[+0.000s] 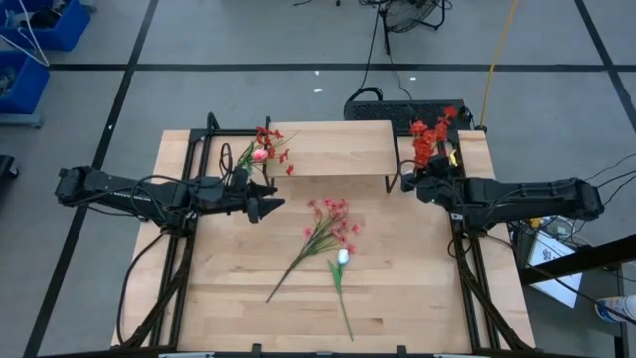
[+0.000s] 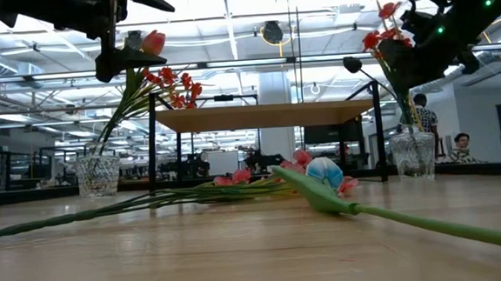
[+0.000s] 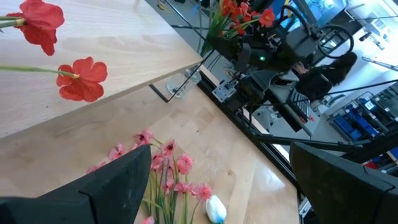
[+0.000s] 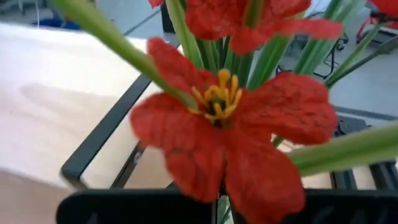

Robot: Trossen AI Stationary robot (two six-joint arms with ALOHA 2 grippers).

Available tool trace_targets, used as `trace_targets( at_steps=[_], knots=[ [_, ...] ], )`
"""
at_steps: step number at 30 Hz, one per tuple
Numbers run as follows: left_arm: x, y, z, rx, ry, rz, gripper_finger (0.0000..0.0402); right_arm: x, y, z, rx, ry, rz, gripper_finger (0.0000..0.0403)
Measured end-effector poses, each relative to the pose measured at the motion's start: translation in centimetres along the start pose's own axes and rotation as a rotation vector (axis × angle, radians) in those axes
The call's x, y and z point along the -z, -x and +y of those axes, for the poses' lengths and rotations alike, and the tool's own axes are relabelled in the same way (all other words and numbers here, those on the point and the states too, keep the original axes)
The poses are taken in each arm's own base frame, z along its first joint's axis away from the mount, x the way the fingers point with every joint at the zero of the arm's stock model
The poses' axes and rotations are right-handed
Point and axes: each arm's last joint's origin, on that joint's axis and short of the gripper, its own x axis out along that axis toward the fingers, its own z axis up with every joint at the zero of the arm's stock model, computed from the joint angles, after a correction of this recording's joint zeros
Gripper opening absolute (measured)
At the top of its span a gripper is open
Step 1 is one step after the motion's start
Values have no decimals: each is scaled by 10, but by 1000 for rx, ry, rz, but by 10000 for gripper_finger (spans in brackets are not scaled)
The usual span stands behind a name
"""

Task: Pick and place flowers into a vace then onto a shelf
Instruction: Put the orange flowers into the right transparent vase

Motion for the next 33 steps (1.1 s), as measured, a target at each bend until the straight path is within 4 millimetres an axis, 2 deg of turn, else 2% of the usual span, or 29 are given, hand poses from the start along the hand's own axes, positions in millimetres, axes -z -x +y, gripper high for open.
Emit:
trace_targets(
  at_steps=[5, 11, 17, 25, 33],
  knots=[
    [0, 0, 0, 0, 0, 0, 386, 9, -5, 0, -21, -24, 0, 6],
    [0, 0, 0, -1, -1, 0, 386, 5, -6, 8, -108, 10, -13, 40],
    [0, 0, 0, -2, -8, -1, 386, 4, -6, 9, -115, 2, -25, 91],
    [0, 0, 0, -2, -8, 0, 386, 1, -6, 10, -113, -18, -47, 178],
    [0, 0, 0, -3, -21, 1, 386, -14, 1, 10, -155, -67, -152, 249]
  ],
)
